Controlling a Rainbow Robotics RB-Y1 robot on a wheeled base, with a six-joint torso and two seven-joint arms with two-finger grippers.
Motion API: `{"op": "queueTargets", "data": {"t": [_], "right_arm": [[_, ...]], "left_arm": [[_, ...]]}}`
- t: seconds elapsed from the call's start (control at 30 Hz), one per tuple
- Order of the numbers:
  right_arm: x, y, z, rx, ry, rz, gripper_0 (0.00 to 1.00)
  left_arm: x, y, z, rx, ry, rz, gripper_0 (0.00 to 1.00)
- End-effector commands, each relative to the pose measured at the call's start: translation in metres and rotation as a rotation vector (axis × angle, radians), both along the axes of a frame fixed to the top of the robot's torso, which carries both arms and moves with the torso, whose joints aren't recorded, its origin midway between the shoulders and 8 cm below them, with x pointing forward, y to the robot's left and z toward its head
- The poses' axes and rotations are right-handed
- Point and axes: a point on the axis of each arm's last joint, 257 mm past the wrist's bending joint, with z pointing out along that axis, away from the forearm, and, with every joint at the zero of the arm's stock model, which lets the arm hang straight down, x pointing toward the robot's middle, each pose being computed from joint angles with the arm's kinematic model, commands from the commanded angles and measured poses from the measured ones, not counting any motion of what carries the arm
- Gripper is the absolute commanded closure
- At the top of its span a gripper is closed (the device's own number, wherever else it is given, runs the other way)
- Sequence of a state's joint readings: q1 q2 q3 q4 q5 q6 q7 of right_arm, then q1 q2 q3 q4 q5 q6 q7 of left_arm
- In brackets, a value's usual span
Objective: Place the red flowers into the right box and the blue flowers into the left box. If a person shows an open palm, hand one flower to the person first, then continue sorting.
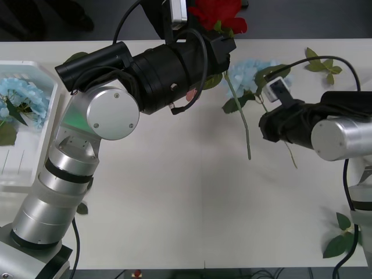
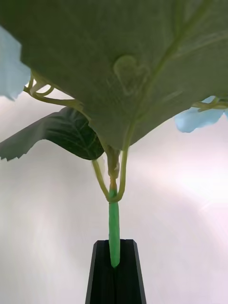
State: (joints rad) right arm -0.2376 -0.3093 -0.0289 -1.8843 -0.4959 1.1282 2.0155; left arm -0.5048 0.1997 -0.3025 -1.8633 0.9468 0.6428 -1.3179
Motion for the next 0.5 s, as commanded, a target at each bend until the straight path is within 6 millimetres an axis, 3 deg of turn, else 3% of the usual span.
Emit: {"op": "queueTargets", "data": {"t": [0.03, 0.07, 0.33, 0.5], "right_arm": [[0.015, 0.01, 0.064, 0.049, -0.22, 0.06, 1.0], [0.017, 0.01, 0.071, 0.059, -0.246, 0.062, 1.0], [0.029, 0.03, 0.18, 0.238, -0.595, 0.104, 1.0], [0.025, 0.041, 0.23, 0.386, -0.696, 0.123, 1.0]], "left_arm": [[-0.009, -0.01, 0.024, -0.001, -0.071, -0.025, 1.0], [-0.009, -0.01, 0.025, -0.003, -0.072, -0.025, 1.0], [-0.01, -0.01, 0.024, -0.002, -0.071, -0.026, 1.0], [-0.009, -0.009, 0.025, -0.002, -0.073, -0.023, 1.0]]}}
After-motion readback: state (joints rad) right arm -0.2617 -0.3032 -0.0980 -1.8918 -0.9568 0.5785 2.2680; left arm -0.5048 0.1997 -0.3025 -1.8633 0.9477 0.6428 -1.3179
